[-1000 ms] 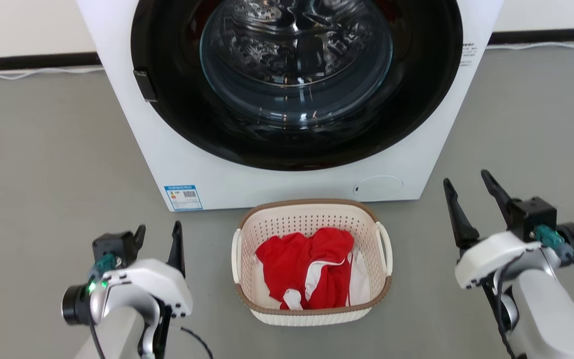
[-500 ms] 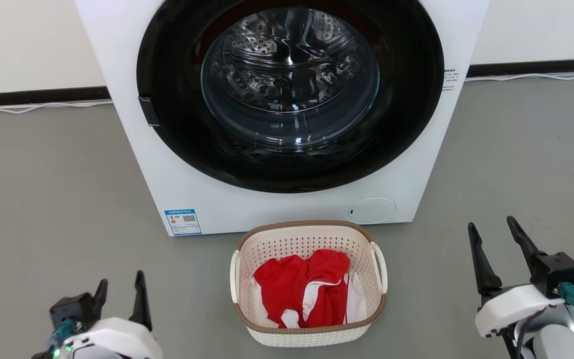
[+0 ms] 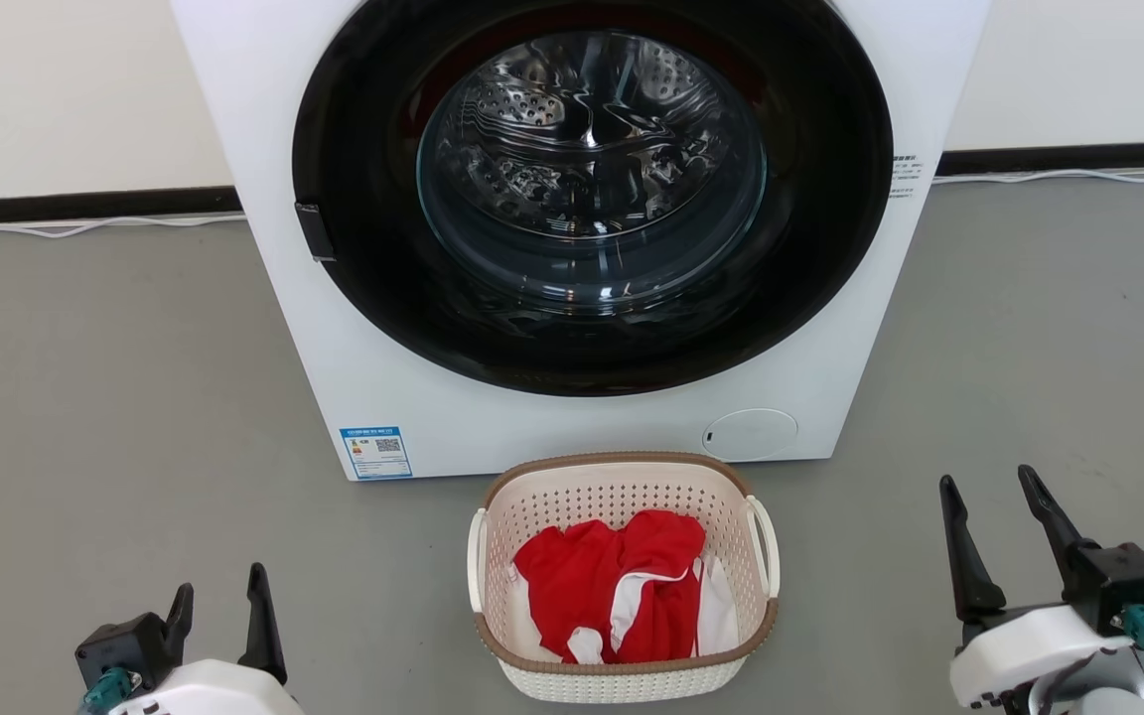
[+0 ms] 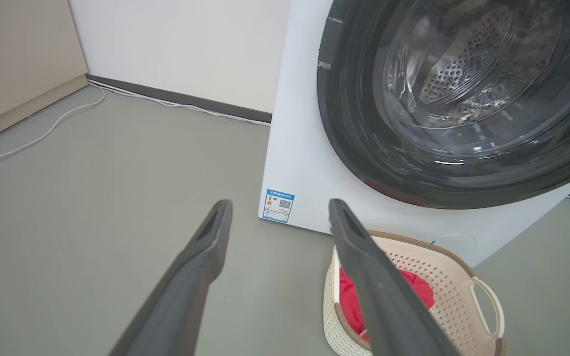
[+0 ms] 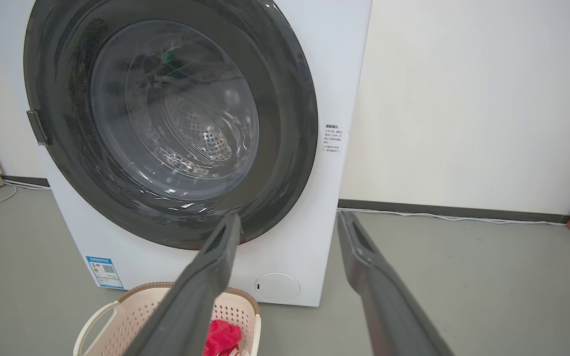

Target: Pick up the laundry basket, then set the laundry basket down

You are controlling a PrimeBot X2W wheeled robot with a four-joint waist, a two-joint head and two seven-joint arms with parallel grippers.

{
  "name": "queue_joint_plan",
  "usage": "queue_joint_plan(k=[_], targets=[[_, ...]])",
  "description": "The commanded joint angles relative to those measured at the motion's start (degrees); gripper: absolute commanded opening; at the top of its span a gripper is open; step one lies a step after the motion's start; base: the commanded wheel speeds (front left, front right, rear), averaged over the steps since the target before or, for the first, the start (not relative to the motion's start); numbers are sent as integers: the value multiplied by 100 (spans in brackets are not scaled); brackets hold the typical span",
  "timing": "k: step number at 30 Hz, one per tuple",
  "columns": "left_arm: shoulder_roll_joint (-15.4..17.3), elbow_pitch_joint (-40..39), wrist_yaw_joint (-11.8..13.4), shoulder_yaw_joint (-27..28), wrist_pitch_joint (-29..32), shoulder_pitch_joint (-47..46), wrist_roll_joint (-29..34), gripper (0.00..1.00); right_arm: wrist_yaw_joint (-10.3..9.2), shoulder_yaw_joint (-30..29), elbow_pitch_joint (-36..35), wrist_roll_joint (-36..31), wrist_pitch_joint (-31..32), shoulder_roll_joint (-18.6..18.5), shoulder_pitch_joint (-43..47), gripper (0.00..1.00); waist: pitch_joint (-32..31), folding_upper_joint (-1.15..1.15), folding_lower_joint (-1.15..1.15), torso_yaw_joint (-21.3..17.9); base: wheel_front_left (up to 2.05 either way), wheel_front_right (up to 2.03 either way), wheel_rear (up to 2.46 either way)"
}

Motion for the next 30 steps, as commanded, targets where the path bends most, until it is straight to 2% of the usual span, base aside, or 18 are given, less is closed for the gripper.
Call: queue_joint_plan(k=[1,2,8,12,17,30], targets=[[101,-184,-56,204,-52,-102,95,100,35,107,-201,-84,-62,-40,-34,100,-6,0,0,-2,0,0,0],[2,-34,-41,4,2,34,34,0,0,-13,-25,1,0,7,46,0,-7,0,0,-3,0,0,0],[-136,193,-74,9,88,153,-108,0,-5,-54,263,181,88,108,161,0,-7,0,1,-2,0,0,0],[-158,144,-122,55,156,144,-314,0,-3,-65,237,482,174,117,151,0,-12,0,13,-7,0,0,0],[-186,87,-182,104,234,132,-575,0,-2,-39,184,864,236,129,160,0,4,0,1,-11,0,0,0],[-252,-45,-326,226,427,89,-1198,0,2,-12,75,1759,408,156,151,0,24,0,0,-20,0,0,0]])
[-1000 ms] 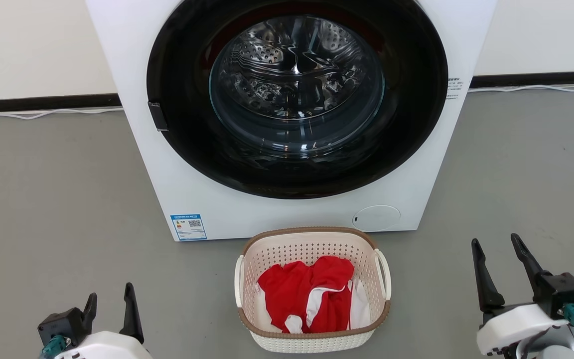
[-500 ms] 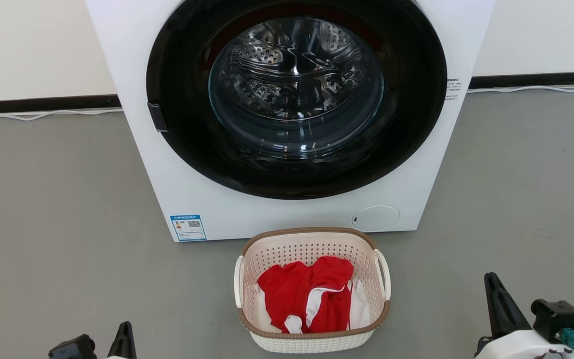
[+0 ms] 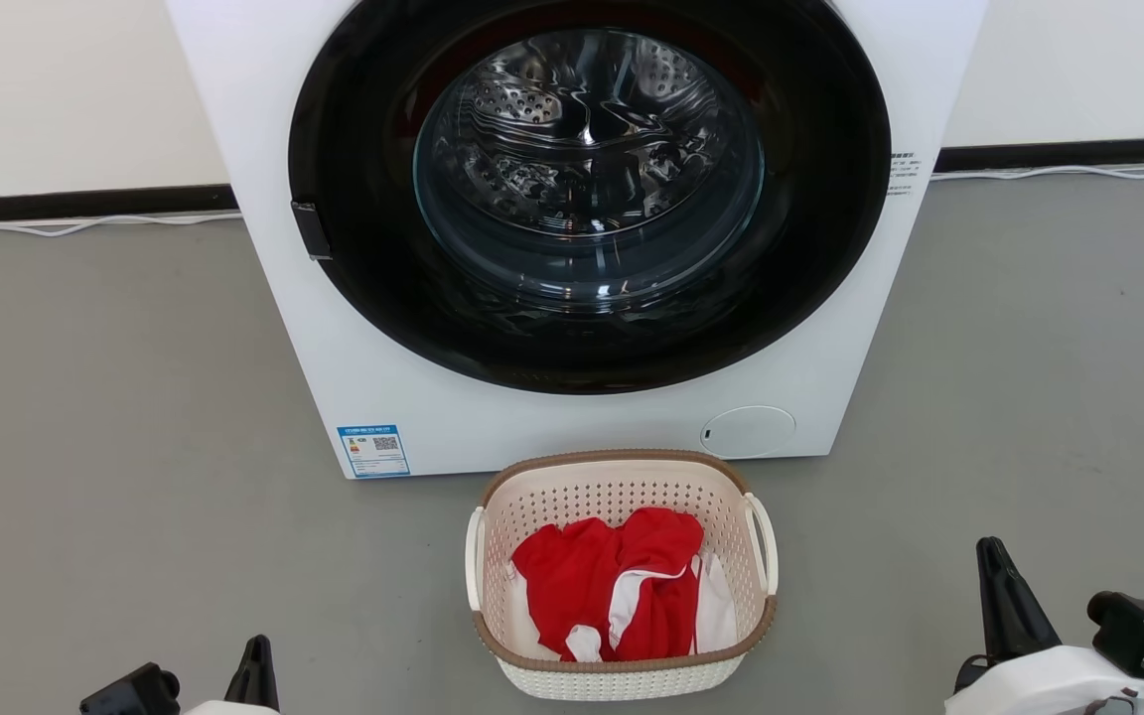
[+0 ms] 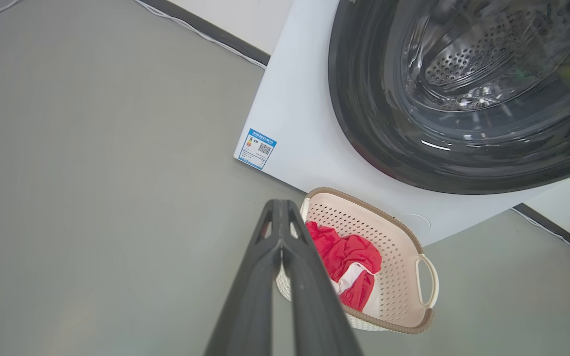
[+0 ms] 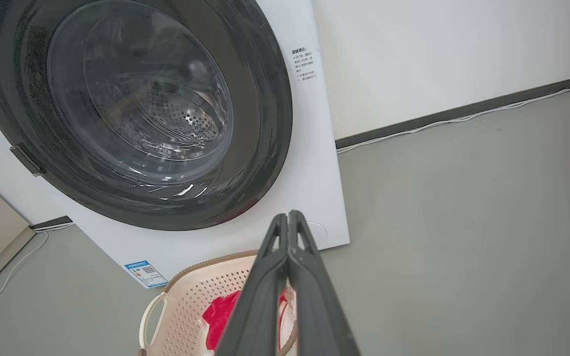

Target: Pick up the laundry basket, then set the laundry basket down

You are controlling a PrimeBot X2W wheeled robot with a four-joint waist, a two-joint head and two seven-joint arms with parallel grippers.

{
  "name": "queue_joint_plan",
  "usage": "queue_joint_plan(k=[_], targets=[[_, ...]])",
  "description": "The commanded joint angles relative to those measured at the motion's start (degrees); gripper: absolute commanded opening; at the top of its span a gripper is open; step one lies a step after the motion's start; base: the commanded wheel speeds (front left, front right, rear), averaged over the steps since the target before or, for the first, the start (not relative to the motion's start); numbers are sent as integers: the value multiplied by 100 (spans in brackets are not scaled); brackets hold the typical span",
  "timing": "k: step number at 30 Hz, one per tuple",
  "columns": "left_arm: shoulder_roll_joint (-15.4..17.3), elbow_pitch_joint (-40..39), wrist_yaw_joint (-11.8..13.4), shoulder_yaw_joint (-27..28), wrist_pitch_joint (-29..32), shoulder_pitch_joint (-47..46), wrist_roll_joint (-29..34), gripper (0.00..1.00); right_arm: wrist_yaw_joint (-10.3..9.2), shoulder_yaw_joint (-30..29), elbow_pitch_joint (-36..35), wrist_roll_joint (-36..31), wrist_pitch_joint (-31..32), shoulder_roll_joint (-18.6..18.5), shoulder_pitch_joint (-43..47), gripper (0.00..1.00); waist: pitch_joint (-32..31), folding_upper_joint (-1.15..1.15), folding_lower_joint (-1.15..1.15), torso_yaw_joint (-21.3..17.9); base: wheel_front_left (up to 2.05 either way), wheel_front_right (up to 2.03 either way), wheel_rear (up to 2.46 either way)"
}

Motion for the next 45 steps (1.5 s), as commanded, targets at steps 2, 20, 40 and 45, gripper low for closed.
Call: queue_joint_plan(k=[2,20,40,45], targets=[[64,-190,-95,115,57,-243,-147,0,8,21,-190,222,54,-43,-209,0,2,0,-1,-1,0,0,0],[-35,-383,-311,306,352,-309,-1080,0,14,25,-318,1556,349,-2,-249,0,28,0,-1,-15,0,0,0],[-140,-587,-540,509,666,-379,-2065,0,20,25,-451,2964,665,42,-293,0,54,0,-1,-29,0,0,0],[-168,-641,-600,562,748,-397,-2323,0,22,25,-486,3332,747,53,-305,0,61,0,-1,-32,0,0,0]])
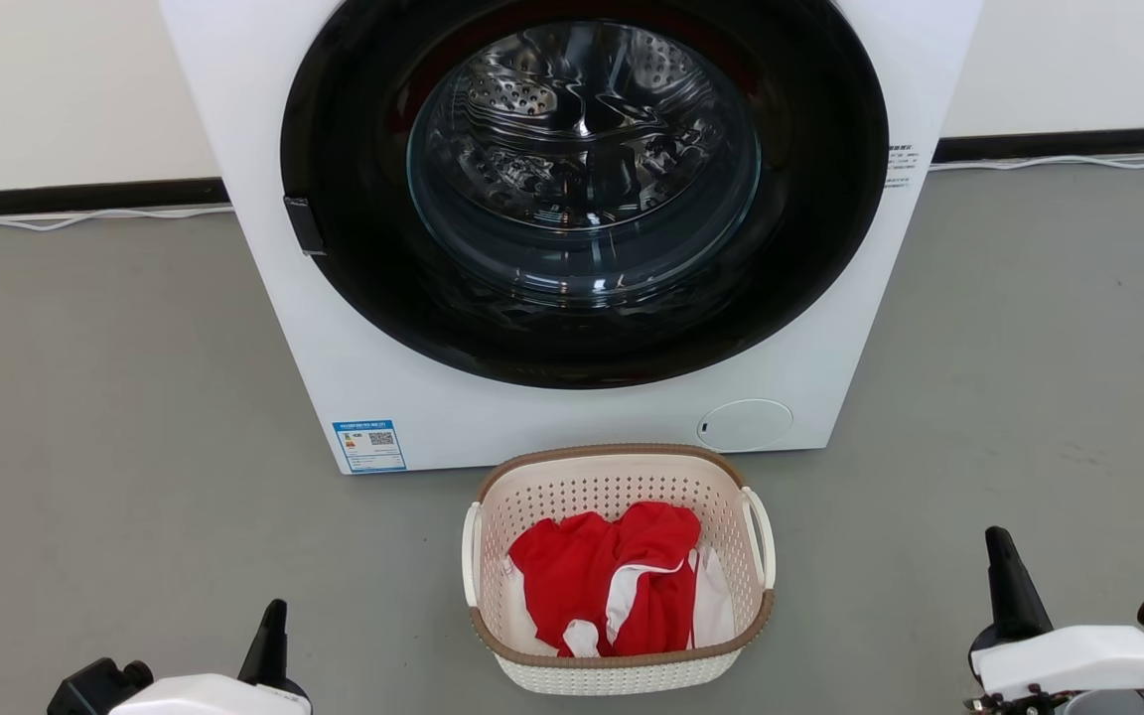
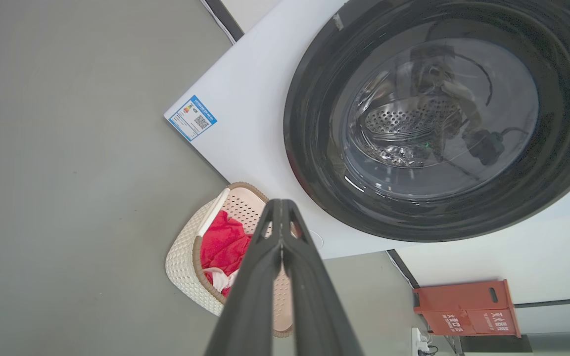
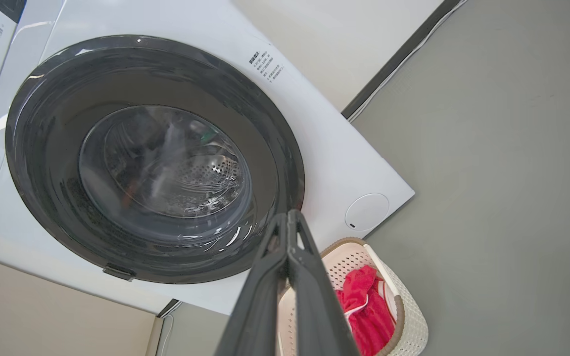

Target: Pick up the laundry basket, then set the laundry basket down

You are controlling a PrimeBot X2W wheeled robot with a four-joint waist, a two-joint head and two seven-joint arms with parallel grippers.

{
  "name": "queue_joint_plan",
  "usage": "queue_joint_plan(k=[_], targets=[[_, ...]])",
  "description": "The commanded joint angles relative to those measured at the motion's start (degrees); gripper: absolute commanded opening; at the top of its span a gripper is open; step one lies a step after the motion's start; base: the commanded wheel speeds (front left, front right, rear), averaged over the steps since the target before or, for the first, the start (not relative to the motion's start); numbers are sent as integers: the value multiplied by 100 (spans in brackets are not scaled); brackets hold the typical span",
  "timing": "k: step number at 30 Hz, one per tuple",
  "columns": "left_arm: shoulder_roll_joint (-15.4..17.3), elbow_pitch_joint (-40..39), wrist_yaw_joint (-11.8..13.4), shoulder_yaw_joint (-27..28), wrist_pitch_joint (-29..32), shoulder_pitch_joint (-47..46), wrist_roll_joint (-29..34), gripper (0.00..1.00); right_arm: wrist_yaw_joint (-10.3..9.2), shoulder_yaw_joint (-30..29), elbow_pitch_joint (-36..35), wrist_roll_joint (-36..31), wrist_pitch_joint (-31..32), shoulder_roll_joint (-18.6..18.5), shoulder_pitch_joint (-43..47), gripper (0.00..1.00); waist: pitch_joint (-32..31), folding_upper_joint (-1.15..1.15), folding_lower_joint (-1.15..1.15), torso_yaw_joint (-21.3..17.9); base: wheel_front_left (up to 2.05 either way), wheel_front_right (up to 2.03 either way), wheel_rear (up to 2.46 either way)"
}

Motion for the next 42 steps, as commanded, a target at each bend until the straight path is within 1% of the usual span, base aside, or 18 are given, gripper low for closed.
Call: queue_joint_plan(k=[1,24,42], targets=[[40,-194,-96,144,46,-340,-146,0,23,56,-197,189,58,-42,-261,0,1,0,0,-1,0,0,0],[-93,-452,-386,400,442,-429,-1394,0,31,57,-365,1971,456,13,-317,0,35,0,0,-19,0,0,0],[-186,-634,-590,580,722,-491,-2275,0,37,58,-484,3230,737,53,-356,0,59,0,0,-32,0,0,0]])
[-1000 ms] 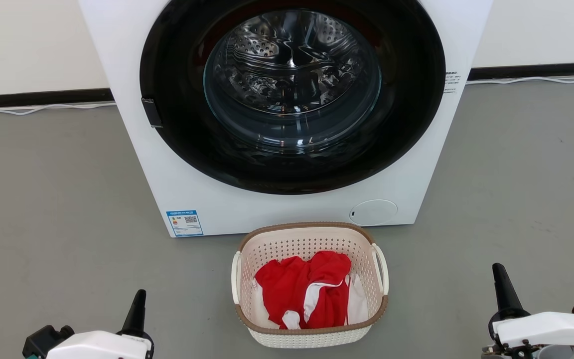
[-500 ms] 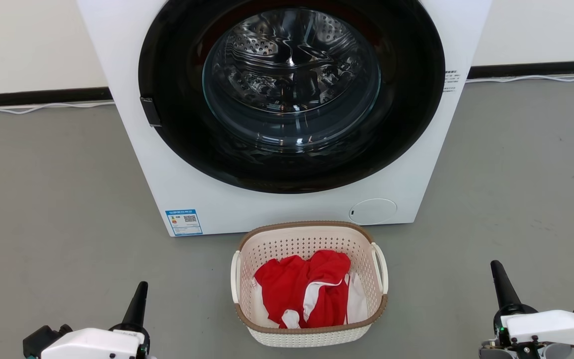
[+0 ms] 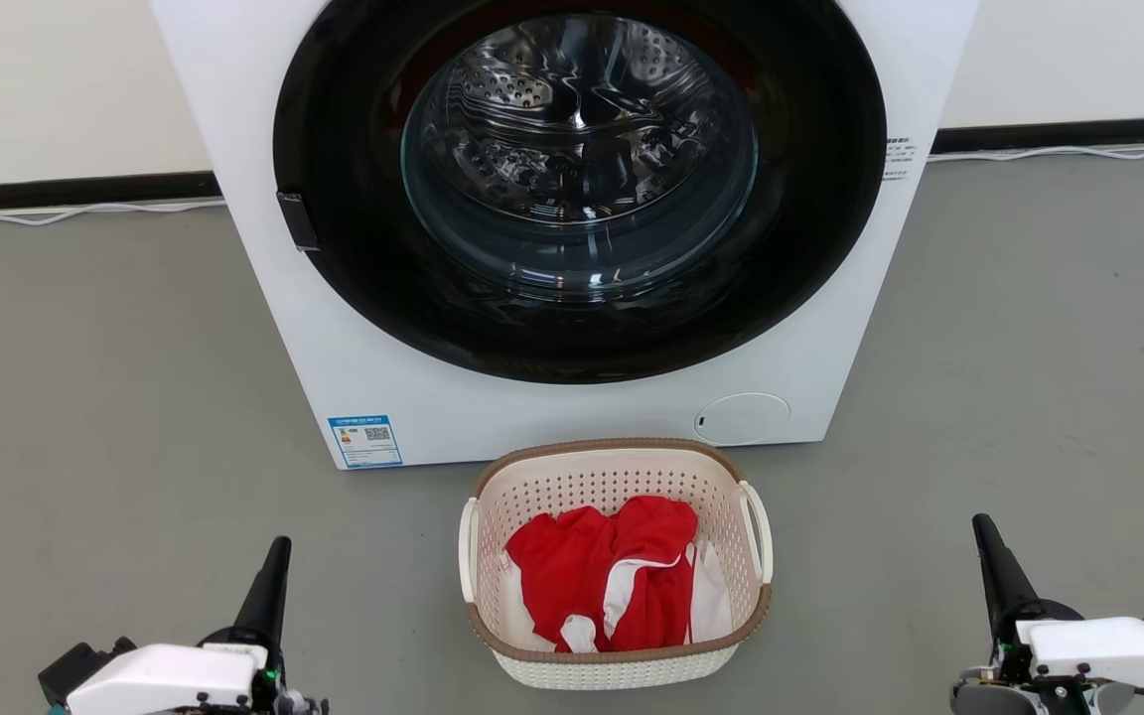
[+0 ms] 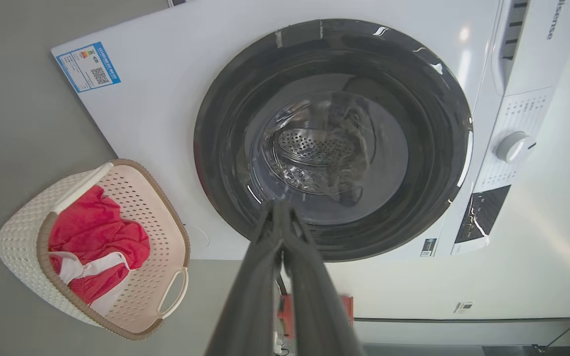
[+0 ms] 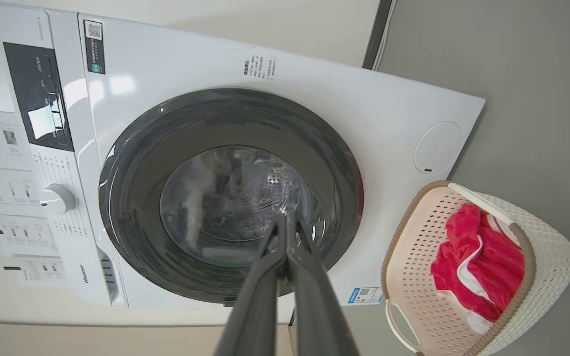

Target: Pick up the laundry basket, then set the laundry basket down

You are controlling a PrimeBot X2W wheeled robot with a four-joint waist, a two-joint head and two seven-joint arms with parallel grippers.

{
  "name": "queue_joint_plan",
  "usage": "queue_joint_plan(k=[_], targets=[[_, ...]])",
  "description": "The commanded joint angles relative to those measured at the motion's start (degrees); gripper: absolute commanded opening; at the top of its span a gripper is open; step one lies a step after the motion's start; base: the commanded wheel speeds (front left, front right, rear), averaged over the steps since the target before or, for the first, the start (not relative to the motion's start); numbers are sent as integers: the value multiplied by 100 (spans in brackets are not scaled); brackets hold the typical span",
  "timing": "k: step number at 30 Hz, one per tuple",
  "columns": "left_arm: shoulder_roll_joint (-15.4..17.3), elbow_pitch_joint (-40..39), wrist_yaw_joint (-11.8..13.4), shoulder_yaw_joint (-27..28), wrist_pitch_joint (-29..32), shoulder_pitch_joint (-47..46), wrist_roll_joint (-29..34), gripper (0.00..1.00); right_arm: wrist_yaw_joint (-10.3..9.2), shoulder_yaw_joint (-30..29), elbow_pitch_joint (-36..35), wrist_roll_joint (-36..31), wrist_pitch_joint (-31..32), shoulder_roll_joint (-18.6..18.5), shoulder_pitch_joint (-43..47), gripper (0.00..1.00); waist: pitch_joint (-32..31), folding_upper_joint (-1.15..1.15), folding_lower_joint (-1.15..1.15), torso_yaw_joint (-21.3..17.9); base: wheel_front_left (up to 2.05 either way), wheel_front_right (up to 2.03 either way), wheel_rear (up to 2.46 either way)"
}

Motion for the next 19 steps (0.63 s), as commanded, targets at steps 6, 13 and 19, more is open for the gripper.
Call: queue_joint_plan(k=[6,13,19], targets=[[-1,-258,-130,229,133,-339,-382,0,39,90,-237,525,137,-13,-325,0,8,0,0,-4,0,0,0],[-39,-333,-215,304,248,-365,-745,0,41,90,-287,1044,253,4,-342,0,18,0,0,-9,0,0,0],[-53,-360,-245,331,290,-375,-877,0,42,91,-304,1232,295,9,-347,0,21,0,0,-11,0,0,0]])
